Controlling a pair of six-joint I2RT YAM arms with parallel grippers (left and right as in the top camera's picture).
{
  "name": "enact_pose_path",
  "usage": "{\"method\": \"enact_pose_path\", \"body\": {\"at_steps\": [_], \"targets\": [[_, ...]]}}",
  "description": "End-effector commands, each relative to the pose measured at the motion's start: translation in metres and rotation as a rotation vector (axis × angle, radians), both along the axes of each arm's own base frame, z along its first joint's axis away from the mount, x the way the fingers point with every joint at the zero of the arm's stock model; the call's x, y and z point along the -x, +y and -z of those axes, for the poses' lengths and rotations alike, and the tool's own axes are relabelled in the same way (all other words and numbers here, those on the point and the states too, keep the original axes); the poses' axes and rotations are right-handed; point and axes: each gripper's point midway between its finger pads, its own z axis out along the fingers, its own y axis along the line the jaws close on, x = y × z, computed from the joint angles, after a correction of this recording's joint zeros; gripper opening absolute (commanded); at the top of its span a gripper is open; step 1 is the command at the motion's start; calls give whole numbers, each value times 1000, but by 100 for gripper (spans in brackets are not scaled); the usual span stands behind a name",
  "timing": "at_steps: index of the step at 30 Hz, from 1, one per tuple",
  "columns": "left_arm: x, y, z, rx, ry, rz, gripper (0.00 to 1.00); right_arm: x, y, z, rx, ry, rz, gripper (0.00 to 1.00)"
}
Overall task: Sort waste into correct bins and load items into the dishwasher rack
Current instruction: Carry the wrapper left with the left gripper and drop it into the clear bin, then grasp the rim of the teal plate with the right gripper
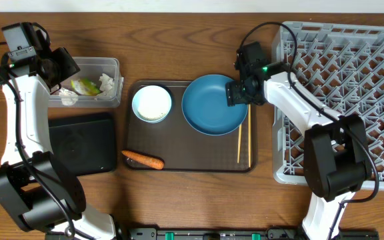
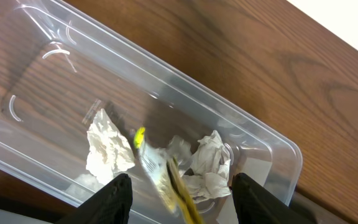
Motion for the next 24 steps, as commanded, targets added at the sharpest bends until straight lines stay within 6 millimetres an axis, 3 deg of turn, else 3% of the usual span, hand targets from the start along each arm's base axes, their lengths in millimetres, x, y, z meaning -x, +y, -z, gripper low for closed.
{"method": "enact_pose_path", "body": {"at_steps": [1, 5, 11, 24], "targets": [[2, -2, 5, 11, 13, 1, 55, 0, -2, 2, 22, 7, 18, 71], [3, -2, 6, 12, 16, 1, 54, 3, -5, 4, 36, 20, 20, 61], [4, -2, 7, 14, 22, 1, 55, 9, -7, 9, 49, 47, 20, 56], [4, -2, 7, 14, 23, 1, 54, 9, -7, 10, 40, 52, 58, 12]]}}
